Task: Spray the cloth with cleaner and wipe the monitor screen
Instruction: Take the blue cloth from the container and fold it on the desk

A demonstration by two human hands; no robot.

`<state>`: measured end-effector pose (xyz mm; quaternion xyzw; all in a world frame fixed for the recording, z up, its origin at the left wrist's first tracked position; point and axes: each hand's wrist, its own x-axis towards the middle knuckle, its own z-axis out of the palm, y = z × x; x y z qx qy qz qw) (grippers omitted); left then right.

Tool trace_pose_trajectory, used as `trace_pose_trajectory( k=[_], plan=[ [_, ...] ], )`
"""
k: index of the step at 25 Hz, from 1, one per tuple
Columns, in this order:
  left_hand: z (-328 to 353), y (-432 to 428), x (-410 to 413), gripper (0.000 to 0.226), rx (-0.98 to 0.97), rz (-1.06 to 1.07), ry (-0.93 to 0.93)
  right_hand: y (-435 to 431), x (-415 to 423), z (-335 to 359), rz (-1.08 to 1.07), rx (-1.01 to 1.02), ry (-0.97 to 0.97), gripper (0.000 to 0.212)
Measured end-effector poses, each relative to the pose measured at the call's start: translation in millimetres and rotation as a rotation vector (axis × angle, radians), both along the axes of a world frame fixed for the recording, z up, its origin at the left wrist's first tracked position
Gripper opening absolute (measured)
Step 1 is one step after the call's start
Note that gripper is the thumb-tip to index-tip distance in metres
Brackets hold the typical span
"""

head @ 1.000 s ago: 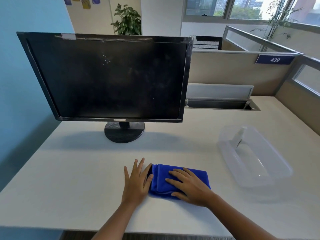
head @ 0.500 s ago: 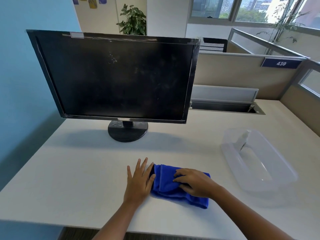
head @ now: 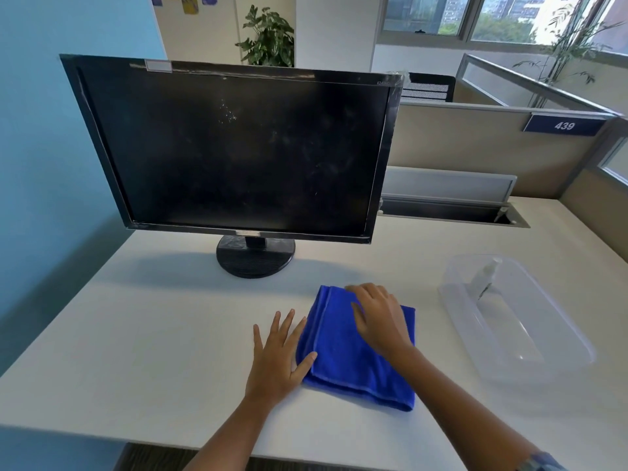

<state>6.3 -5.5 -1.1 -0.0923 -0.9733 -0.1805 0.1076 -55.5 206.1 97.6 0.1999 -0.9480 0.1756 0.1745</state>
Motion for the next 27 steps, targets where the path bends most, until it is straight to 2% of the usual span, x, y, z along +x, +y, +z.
trace_pose_trajectory(
  k=[2, 4, 5, 8, 11, 14, 17, 18, 20, 22, 24, 25, 27],
  plan=[
    [-1.4, -2.0, 0.5, 0.062, 0.035, -0.034, 0.006, -7.4, 17.6, -22.0, -0.066, 0.063, -0.092, 0.032],
    [-0.1, -3.1, 1.4, 0.064, 0.047, -0.058, 0.008, -11.2, 28.2, -50.1, -0.111, 0.209, -0.281, 0.049],
    [1.4, -3.0, 2.1, 0.063, 0.052, -0.063, 0.015, -12.0, 30.4, -64.4, -0.123, 0.263, -0.309, 0.057],
    [4.9, -1.9, 3.1, 0.06, 0.064, -0.066, 0.028, -12.5, 37.8, -79.6, -0.04, 0.305, -0.314, 0.063],
    [4.8, -1.5, 1.2, 0.06, -0.053, -0.101, 0.025, -13.6, 47.0, -76.1, 0.08, 0.358, -0.295, 0.061],
    [3.2, -1.5, -0.8, 0.059, -0.193, -0.112, -0.04, -4.3, 43.8, -77.9, -0.013, 0.323, -0.287, 0.06],
    [0.9, -1.4, -2.2, 0.059, -0.222, -0.09, -0.067, 18.6, 42.0, -75.6, -0.128, 0.244, -0.366, 0.066],
    [0.6, -1.5, -2.4, 0.06, -0.223, -0.084, -0.066, 25.5, 42.4, -74.0, -0.156, 0.237, -0.35, 0.069],
    [0.3, -1.3, -2.4, 0.062, -0.185, -0.062, -0.055, 37.0, 39.2, -61.4, -0.167, 0.194, -0.176, 0.07],
    [1.2, -0.7, -2.6, 0.066, -0.121, -0.027, -0.05, 50.2, 20.3, -26.4, -0.184, 0.073, 0.037, 0.061],
    [1.8, 0.3, -3.4, 0.068, -0.102, -0.012, -0.064, 76.9, -6.9, 17.7, -0.306, -0.051, 0.198, 0.052],
    [1.7, 0.7, -3.8, 0.068, -0.106, -0.017, -0.078, 95.2, -21.3, 35.4, -0.399, -0.095, 0.246, 0.049],
    [0.1, 0.5, -4.6, 0.069, -0.115, -0.03, -0.097, 132.5, -46.8, 58.5, -0.593, -0.126, 0.166, 0.048]
  ],
)
